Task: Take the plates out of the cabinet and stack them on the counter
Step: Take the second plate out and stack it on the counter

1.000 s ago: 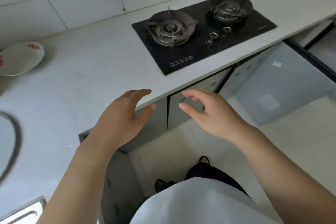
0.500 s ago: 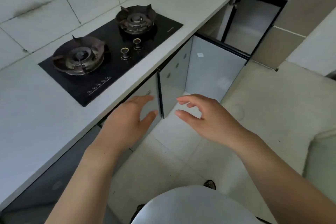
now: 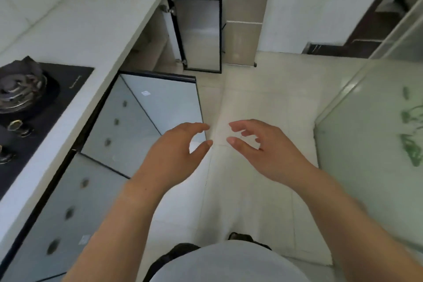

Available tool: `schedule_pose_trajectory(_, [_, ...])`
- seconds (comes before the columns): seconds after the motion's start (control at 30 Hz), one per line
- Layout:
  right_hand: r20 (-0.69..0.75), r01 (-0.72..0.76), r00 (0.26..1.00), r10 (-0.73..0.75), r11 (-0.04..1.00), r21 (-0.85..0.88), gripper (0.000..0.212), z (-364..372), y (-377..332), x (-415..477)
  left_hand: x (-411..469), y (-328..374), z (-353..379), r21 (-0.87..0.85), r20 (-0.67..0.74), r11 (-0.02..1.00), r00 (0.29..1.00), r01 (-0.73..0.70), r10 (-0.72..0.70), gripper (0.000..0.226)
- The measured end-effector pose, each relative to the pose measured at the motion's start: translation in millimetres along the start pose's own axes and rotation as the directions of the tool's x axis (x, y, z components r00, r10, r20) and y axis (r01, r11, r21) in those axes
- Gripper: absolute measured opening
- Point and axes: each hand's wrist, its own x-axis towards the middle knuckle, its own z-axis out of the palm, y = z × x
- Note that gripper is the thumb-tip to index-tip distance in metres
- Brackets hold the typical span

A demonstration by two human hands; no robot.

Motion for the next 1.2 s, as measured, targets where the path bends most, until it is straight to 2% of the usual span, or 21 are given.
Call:
schedule_pose_trajectory(0.2, [-0.033,-0.094,0.995,0.096,0.993,0.068,0.040,4.5,20.2,53.9,74.6,-22.7,0.5,0.007,0.067,1.000,0.997,-0.023,0.022,0.036])
schedule_pose_trajectory(0.33, [-0.041,-0.113,0.993,0.113,0.994,0.005,0.041,-3.2,16.3,113.3,138.7,-52.0,-6.9,-0.022,0.072,1.000,0.997,-0.020,0.021,0.035])
schedule_pose_trajectory(0.63, [-0.202,-0.160,0.968,0.152,0.987,-0.025,0.041,-37.6,-12.9,249.0,284.4,-86.8,-59.0,-0.043,0.111,0.984,0.978,-0.170,0.174,0.038])
schedule_pose_trajectory(0.9, [-0.220,-0.269,0.939,0.263,0.963,0.005,0.039,-72.8,14.9,315.4,377.3,-73.6,-47.2,-0.089,0.232,0.971,0.944,-0.221,0.236,0.040])
schedule_pose_trajectory(1.07, [-0.178,-0.238,0.956,0.234,0.971,0.002,0.040,-106.6,44.2,384.8,451.5,-71.1,-36.9,-0.044,0.236,0.984,0.955,-0.174,0.179,0.041])
schedule_pose_trajectory(1.2, [-0.121,-0.194,0.975,0.187,0.980,-0.046,0.039,-151.4,65.4,448.7,519.7,-50.3,-29.3,-0.007,0.181,0.991,0.975,-0.133,0.132,0.041])
